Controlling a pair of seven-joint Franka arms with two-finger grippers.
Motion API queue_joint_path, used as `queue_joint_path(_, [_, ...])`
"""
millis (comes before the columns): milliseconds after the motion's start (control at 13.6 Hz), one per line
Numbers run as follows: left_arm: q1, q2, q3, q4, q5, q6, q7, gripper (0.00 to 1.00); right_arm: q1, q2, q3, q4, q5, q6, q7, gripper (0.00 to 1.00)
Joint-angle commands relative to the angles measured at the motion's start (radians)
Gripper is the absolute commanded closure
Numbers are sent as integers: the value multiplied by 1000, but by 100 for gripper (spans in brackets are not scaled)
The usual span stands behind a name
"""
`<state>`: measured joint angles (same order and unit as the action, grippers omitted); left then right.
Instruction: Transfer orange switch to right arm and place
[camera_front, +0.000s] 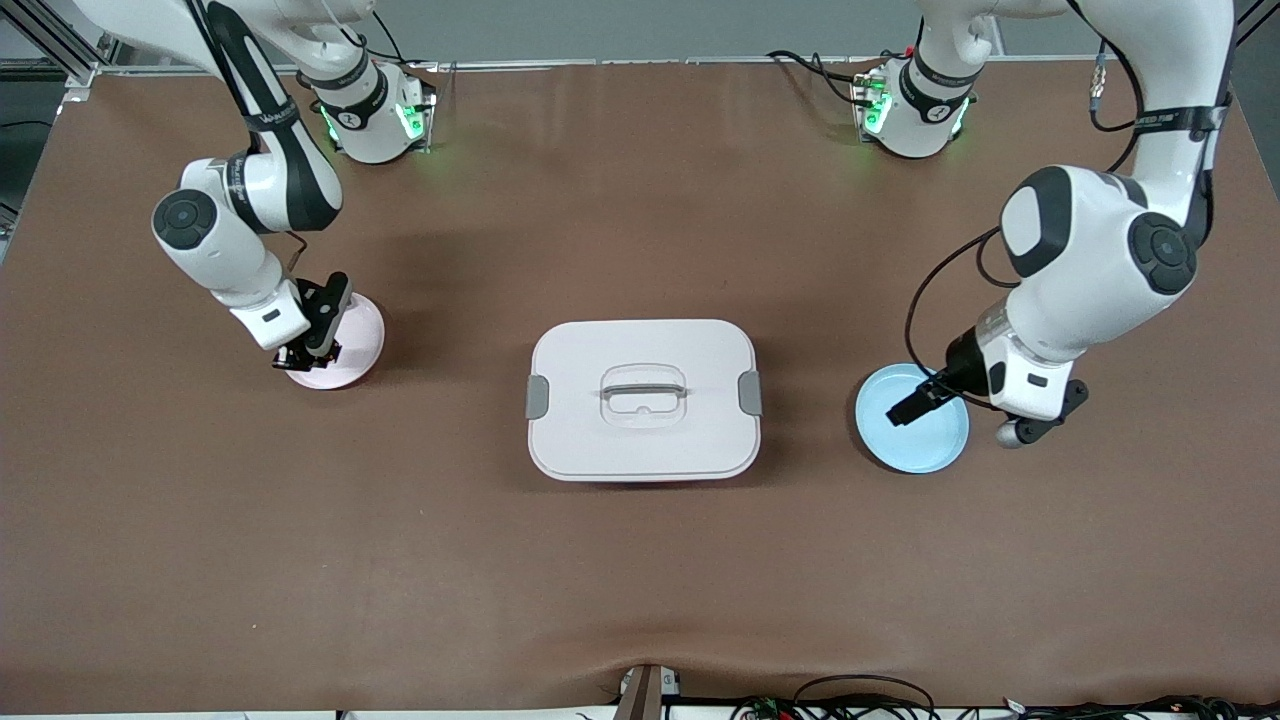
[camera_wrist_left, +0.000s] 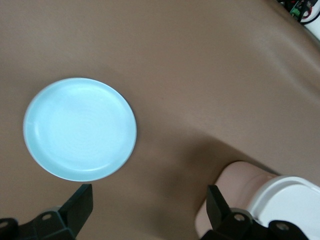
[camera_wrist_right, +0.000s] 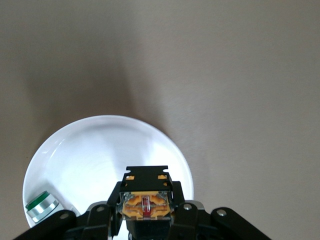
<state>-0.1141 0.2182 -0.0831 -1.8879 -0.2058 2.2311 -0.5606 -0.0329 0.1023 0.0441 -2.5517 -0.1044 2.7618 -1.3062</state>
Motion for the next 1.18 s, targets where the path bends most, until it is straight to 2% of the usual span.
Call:
queue_joint_path(0, [48, -48, -4, -25, 60, -51, 166, 0, -21, -47, 14, -100, -23, 82, -12, 100])
queue_joint_path(220, [82, -63, -3, -16, 65, -100, 281, 0, -15, -44, 14, -119, -27, 88, -13, 100])
queue_joint_path(367, [93, -89, -4, -16, 130, -108, 324, 0, -22, -41, 13, -119, -72, 90, -12, 100])
queue_joint_path(661, [145, -155, -6, -7, 140, -195, 413, 0, -27, -30, 11, -114, -112, 91, -1, 100])
queue_joint_path(881, [165, -143, -3, 120, 141, -304, 406, 0, -27, -4, 10, -111, -127, 105, 4, 100])
queue_joint_path(1102, [194, -140, -4, 182, 137, -369, 412, 0, -27, 23, 7, -102, -130, 111, 4, 100])
